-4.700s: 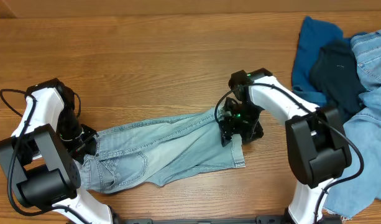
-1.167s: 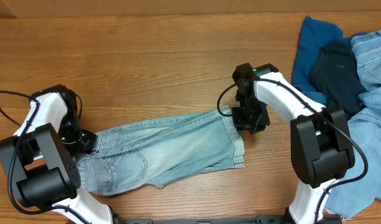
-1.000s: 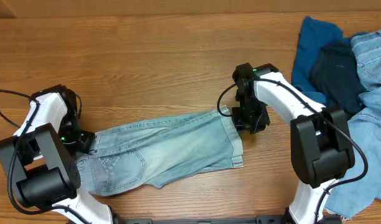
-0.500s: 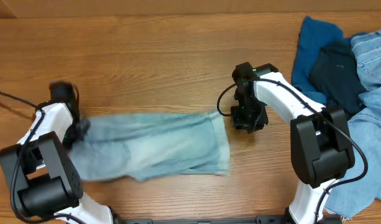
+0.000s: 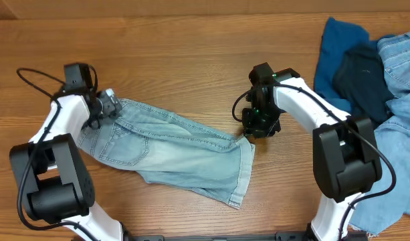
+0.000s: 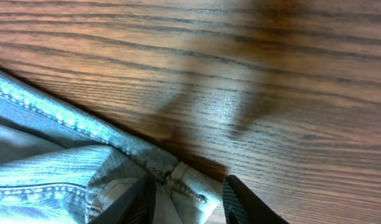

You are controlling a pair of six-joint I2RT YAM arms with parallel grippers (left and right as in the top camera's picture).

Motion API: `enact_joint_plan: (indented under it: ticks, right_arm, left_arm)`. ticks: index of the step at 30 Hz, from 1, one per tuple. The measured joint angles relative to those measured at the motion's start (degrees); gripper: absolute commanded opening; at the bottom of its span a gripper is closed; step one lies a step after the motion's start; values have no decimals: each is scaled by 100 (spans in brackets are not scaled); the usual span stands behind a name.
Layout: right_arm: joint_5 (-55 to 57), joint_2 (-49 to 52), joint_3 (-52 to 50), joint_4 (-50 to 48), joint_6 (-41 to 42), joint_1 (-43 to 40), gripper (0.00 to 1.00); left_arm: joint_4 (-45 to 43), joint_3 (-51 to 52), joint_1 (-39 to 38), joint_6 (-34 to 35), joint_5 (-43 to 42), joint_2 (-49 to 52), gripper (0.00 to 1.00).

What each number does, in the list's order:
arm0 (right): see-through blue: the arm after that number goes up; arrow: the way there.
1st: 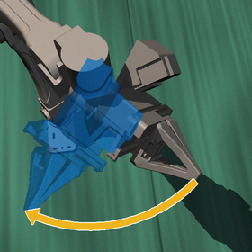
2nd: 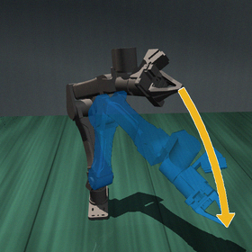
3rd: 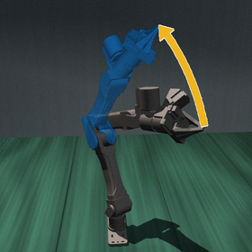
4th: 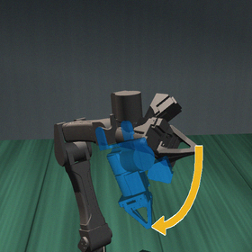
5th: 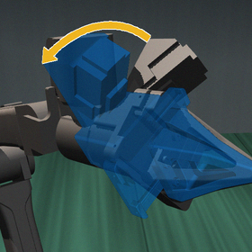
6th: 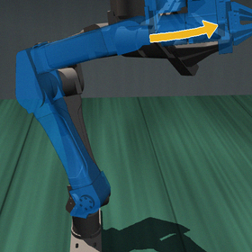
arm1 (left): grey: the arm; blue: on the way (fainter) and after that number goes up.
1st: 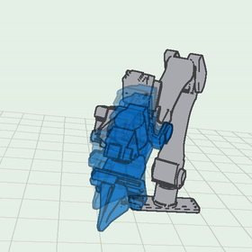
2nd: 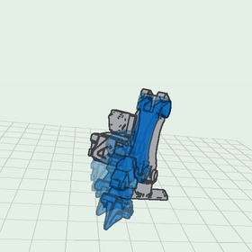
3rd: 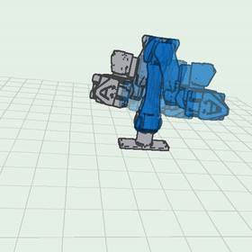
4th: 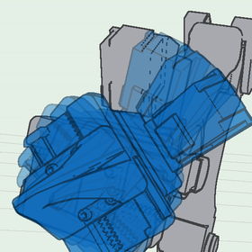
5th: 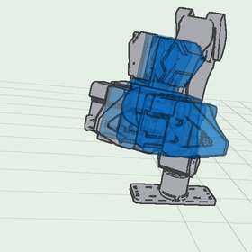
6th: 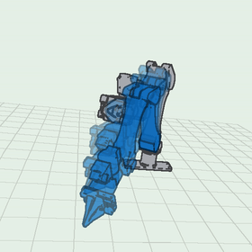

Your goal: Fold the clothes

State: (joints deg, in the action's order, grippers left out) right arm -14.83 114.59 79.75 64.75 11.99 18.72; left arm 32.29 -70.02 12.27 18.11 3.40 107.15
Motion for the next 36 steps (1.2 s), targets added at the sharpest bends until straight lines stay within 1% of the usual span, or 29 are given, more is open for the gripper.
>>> enact_joint_plan:
  ticks: [4,5,6,7,8,9,10,12,14,17,19,21,23,27,31,33,35,36]
  right_arm:
    - [35,-33,0,74,-2,-74,38]
    - [85,-66,0,107,-9,-175,39]
    - [114,-149,-2,133,-31,-304,38]
    - [125,-262,-2,197,-92,-393,39]
    - [131,-448,-2,273,-179,-470,39]
    - [116,-833,-2,433,-328,-525,38]
    - [87,-1198,7,527,-442,-509,39]
    - [20,-2006,79,804,-612,-295,38]
    - [-9,-2297,122,925,-739,31,39]
    - [-35,-2188,125,787,-841,820,40]
    - [-129,-2046,122,345,-883,1340,40]
    - [-304,-1860,122,-232,-909,1803,40]
    - [-518,-1637,125,-597,-907,2057,40]
    - [-986,-787,125,-1086,-905,2262,40]
    - [-1069,-221,122,-1679,-874,2262,40]
    - [-778,-50,120,-2129,-623,2256,40]
    - [-269,-17,120,-2223,-221,2229,40]
    - [114,-17,120,-2210,116,2192,40]
  left_arm:
    - [734,-796,-31,-59,-2,-271,96]
    - [960,-964,-31,-61,31,-468,94]
    - [1191,-1093,-28,-74,26,-699,86]
    - [1432,-1172,-31,-74,-4,-916,66]
    - [1657,-1213,-31,-105,-57,-1095,49]
    - [1886,-1228,-31,-90,-131,-1268,29]
    - [2308,-1257,-31,-125,-229,-1412,25]
    - [2697,-1193,-31,-61,-363,-1384,18]
    - [2653,-997,-31,-28,-415,-1303,18]
    - [2424,-369,-31,15,-468,-984,19]
    - [2164,-74,-31,39,-472,-721,23]
    - [1888,46,-31,79,-417,-498,24]
    - [1840,50,-31,101,-365,-374,25]
    - [1843,52,-31,105,-317,-4,25]
    - [1849,52,-31,105,-317,24,26]
    - [1851,52,-31,105,-319,24,26]
    - [1869,52,-31,105,-317,24,27]
    - [1882,52,-31,103,-317,24,27]
